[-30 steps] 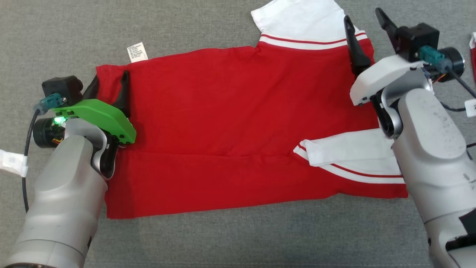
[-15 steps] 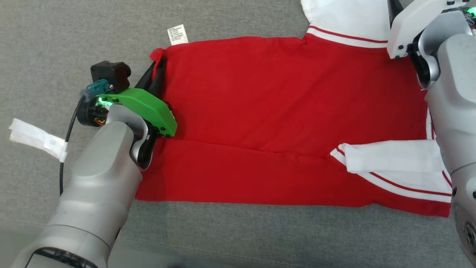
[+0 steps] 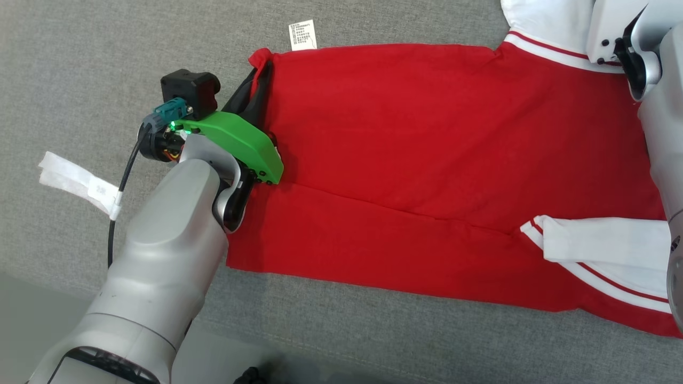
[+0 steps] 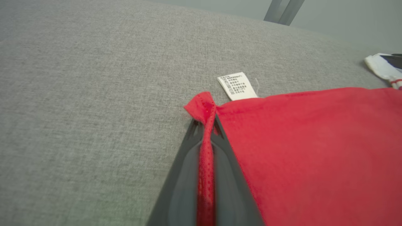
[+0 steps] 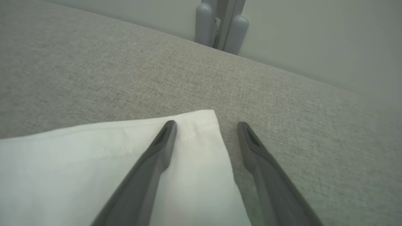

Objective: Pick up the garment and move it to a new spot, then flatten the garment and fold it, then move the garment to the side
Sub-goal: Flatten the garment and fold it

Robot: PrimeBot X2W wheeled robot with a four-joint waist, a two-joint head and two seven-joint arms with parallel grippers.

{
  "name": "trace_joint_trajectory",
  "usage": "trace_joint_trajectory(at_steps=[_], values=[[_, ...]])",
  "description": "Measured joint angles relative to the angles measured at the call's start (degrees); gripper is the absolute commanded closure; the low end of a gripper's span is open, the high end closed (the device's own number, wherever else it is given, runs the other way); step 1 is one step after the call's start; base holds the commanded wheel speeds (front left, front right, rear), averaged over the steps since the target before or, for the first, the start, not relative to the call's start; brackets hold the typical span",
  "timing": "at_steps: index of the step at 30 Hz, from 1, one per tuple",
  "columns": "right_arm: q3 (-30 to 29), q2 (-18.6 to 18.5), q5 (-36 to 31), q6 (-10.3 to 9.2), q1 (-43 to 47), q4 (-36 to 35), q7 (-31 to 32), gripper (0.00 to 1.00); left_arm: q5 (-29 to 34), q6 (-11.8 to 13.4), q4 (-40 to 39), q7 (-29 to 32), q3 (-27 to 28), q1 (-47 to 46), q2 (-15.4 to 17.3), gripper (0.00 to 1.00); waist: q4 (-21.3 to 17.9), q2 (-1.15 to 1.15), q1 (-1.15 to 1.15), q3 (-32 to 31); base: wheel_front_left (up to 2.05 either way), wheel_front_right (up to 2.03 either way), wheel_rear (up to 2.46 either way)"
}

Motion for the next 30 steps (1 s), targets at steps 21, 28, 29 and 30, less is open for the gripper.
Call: trace_joint_trajectory(at_steps=[21,28,29,30], values=[[-11.5,3.3,-7.4,0.09,-1.2,-4.2,-22.1,1.00,17.1,0.0,-12.8,0.0,18.1,0.0,3.9,1.00,-6.7,0.00,0.00,-1.2,0.00,0.00,0.00],[-9.4,5.9,-2.8,0.08,5.3,-6.5,-24.5,1.00,20.3,0.0,-15.8,-0.1,20.2,5.7,4.6,1.00,-10.3,0.00,0.00,-3.1,0.00,0.00,0.00],[-8.9,6.4,-1.5,0.08,6.7,-7.3,-24.5,1.00,20.3,0.0,-15.7,-0.1,20.4,7.1,4.7,1.00,-10.6,0.00,0.00,-3.5,0.00,0.00,0.00],[-8.0,6.8,0.2,0.08,8.6,-9.3,-24.7,1.00,20.3,0.0,-15.8,-0.1,20.7,8.6,5.0,1.00,-10.9,0.00,0.00,-4.2,0.00,0.00,0.00]])
